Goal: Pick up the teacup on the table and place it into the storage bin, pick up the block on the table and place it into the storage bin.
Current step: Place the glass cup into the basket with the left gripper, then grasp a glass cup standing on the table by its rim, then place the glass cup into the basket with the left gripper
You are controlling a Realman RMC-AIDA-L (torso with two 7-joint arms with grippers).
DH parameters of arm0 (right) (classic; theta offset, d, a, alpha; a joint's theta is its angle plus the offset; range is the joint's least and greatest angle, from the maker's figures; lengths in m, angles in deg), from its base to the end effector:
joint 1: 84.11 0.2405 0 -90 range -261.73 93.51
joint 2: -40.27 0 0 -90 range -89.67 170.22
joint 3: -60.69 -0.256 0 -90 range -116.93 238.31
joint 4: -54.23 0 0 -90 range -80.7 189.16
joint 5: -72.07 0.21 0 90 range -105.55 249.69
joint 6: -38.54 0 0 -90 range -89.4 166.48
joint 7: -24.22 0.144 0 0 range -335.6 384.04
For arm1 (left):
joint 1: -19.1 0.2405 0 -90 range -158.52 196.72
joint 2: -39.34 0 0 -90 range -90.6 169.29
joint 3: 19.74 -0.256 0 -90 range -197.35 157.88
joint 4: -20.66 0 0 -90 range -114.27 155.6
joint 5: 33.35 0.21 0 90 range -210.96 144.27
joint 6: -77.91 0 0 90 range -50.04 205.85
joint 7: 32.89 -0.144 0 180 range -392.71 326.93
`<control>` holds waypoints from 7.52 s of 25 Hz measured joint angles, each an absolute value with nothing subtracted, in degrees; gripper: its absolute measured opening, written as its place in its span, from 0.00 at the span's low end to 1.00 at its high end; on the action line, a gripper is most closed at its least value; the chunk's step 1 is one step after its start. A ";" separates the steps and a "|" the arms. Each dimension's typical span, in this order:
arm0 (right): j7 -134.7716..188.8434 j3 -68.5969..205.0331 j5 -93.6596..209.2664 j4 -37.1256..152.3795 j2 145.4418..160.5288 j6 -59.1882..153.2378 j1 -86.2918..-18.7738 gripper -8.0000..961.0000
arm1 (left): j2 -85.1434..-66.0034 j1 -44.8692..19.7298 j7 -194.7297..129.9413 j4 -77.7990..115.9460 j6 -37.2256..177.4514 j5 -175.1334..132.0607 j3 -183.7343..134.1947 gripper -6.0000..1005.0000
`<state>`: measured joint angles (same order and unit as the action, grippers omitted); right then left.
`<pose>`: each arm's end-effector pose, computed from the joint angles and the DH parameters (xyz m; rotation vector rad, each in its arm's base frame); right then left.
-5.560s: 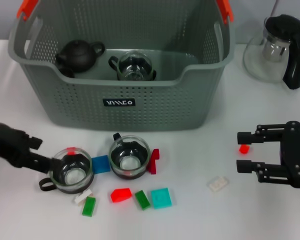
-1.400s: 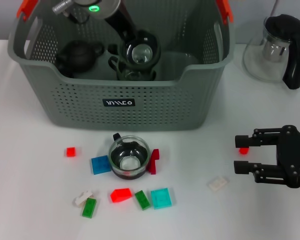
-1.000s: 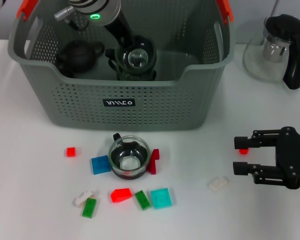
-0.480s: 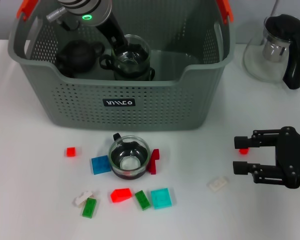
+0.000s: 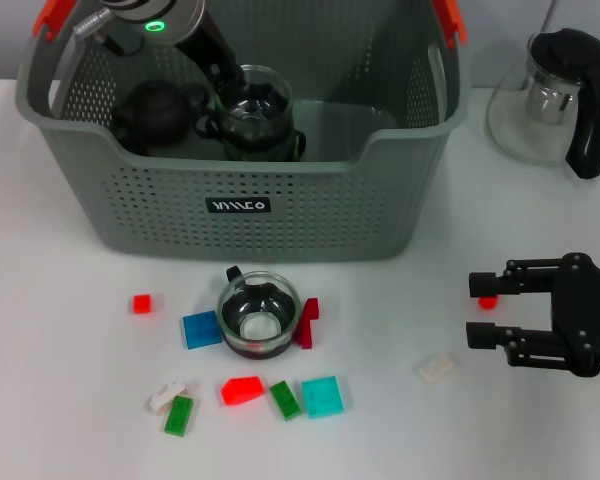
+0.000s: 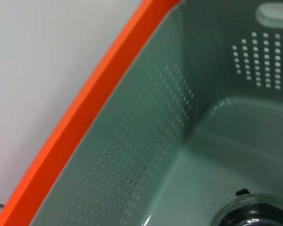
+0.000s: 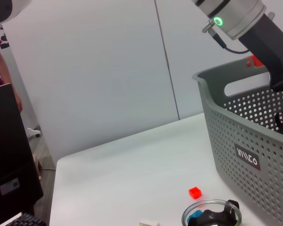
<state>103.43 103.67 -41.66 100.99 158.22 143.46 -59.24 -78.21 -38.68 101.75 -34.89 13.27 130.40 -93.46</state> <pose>0.2588 0.2885 0.0258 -2.9207 0.4677 0.7471 -0.1112 0.4716 0.0105 -2.3802 -0.2776 0.5175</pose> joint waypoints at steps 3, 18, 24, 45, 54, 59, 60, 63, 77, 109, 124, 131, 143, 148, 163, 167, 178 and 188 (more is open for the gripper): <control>103.31 103.67 -41.66 100.99 158.18 143.29 -59.24 0.62 | -78.66 -37.91 101.33 -36.53 12.61 130.38 -92.71 0.18; 103.36 103.67 -41.65 100.99 158.13 143.21 -59.23 0.62 | -81.34 -36.09 95.23 -46.43 3.06 124.37 -80.38 0.44; 103.47 103.67 -41.66 100.99 158.14 143.26 -59.35 0.62 | -82.54 -29.02 93.45 -58.07 -0.47 105.76 -69.64 0.51; 103.67 104.10 -41.66 100.93 157.76 143.69 -59.08 0.62 | -83.70 -3.12 59.34 -42.79 -38.34 81.10 -57.01 0.67; 106.96 103.65 -45.55 101.24 157.53 143.28 -59.13 0.62 | -84.60 -11.62 74.22 -54.23 -36.56 100.16 -78.00 0.67; 107.44 102.68 -47.42 101.18 157.41 142.25 -59.14 0.62 | -85.00 -13.60 76.52 -55.51 -28.57 103.17 -86.05 0.67; 107.45 102.53 -47.45 101.13 157.40 142.23 -59.14 0.62 | -85.02 -13.58 76.66 -55.59 -26.87 103.33 -87.14 0.67; 107.45 102.35 -47.50 101.04 157.41 142.17 -59.06 0.62 | -85.09 -13.20 76.52 -55.73 -22.20 103.67 -90.74 0.67; 107.44 102.24 -47.55 100.98 157.61 142.28 -58.99 0.62 | -85.38 -11.95 77.76 -52.75 -9.28 109.67 -99.54 0.59; 107.45 102.20 -47.55 100.99 157.61 142.12 -58.65 0.62 | -85.25 -12.29 82.31 -49.04 -10.01 112.11 -100.23 0.53; 107.40 102.17 -47.54 100.90 157.60 142.25 -58.55 0.62 | -85.24 -11.71 81.20 -52.25 -15.17 110.16 -97.98 0.06; 107.30 102.17 -47.54 100.90 157.55 142.33 -58.60 0.62 | -84.64 -11.14 71.04 -52.66 -27.87 97.86 -81.80 0.05; 106.99 102.39 -47.55 100.90 157.67 142.55 -58.26 0.62 | -80.02 -13.48 63.39 -38.51 -38.39 63.48 -55.85 0.05; 106.98 102.35 -47.55 100.90 157.59 142.57 -58.04 0.62 | -77.30 -20.42 75.16 -41.53 -27.51 65.51 -58.95 0.05; 106.84 102.41 -47.55 100.90 157.96 142.11 -58.03 0.62 | -76.44 -38.55 102.36 -34.96 -0.42 106.69 -78.79 0.05; 106.84 102.35 -47.55 100.90 157.96 142.11 -58.04 0.62 | -76.94 -39.57 104.61 -31.03 2.86 110.07 -79.35 0.05; 106.81 102.65 -47.55 100.52 157.88 141.87 -57.61 0.62 | -77.06 -39.48 106.24 -26.31 8.41 111.94 -79.44 0.06; 106.75 102.72 -47.55 100.46 157.91 141.81 -57.47 0.62 | -77.11 -39.28 106.44 -25.34 9.81 113.33 -79.13 0.15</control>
